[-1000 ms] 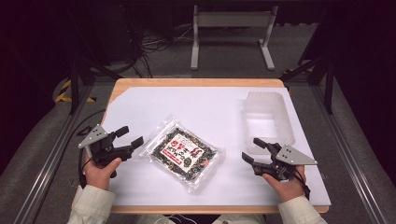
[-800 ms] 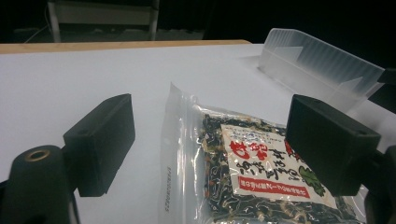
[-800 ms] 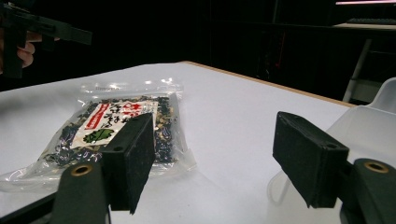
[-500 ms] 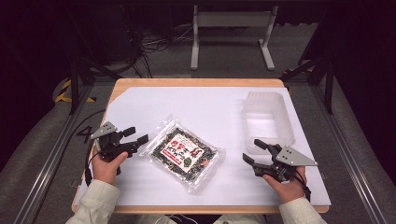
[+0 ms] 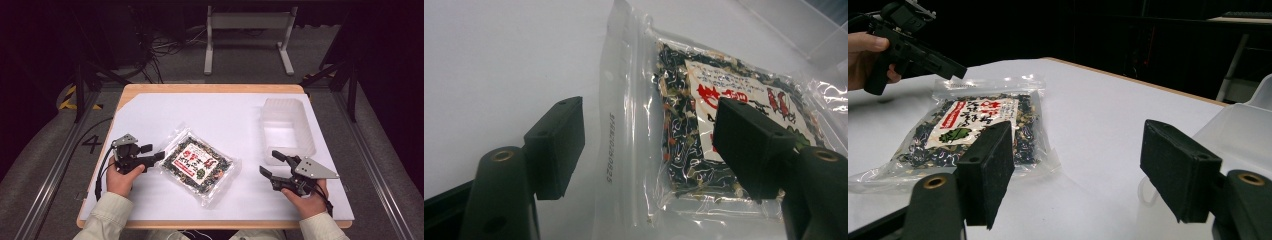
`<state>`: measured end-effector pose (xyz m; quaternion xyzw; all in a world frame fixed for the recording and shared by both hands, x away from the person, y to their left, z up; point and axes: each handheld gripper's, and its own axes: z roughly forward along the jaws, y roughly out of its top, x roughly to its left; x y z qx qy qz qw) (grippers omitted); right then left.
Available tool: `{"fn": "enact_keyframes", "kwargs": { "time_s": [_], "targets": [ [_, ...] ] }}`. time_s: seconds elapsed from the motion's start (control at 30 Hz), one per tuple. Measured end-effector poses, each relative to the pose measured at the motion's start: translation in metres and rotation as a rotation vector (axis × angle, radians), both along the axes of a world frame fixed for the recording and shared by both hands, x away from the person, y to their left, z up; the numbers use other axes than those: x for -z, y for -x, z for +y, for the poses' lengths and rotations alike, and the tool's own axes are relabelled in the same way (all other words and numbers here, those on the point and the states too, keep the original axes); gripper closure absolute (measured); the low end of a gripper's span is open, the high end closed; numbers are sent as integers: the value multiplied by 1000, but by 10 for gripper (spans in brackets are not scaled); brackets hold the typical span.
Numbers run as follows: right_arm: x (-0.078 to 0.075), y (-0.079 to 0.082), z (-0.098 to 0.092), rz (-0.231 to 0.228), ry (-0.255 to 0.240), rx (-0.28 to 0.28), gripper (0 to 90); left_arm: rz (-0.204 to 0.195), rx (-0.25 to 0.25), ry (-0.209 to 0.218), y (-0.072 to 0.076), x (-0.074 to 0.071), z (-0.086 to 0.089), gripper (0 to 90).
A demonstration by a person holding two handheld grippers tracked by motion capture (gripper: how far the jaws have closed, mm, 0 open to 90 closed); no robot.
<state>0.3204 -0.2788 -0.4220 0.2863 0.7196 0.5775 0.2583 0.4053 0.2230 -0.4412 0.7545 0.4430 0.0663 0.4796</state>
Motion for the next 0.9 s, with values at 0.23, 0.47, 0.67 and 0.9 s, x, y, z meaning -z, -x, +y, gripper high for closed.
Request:
{"fn": "enact_keyframes", "kwargs": {
  "time_s": [0.23, 0.47, 0.67, 0.9],
  "targets": [
    [0, 0, 0, 1, 2, -4, 290, 41, 6, -39, -1, 6, 0, 303],
    [1, 0, 1, 7, 3, -7, 286, 78, 9, -7, 0, 14, 6, 334],
    [1, 0, 1, 9, 6, -9, 284, 92, 30, -16, 1, 15, 4, 337],
    [2, 0, 2, 11, 16, -4, 290, 106, 64, -59, 2, 15, 3, 403]
  ]
}}
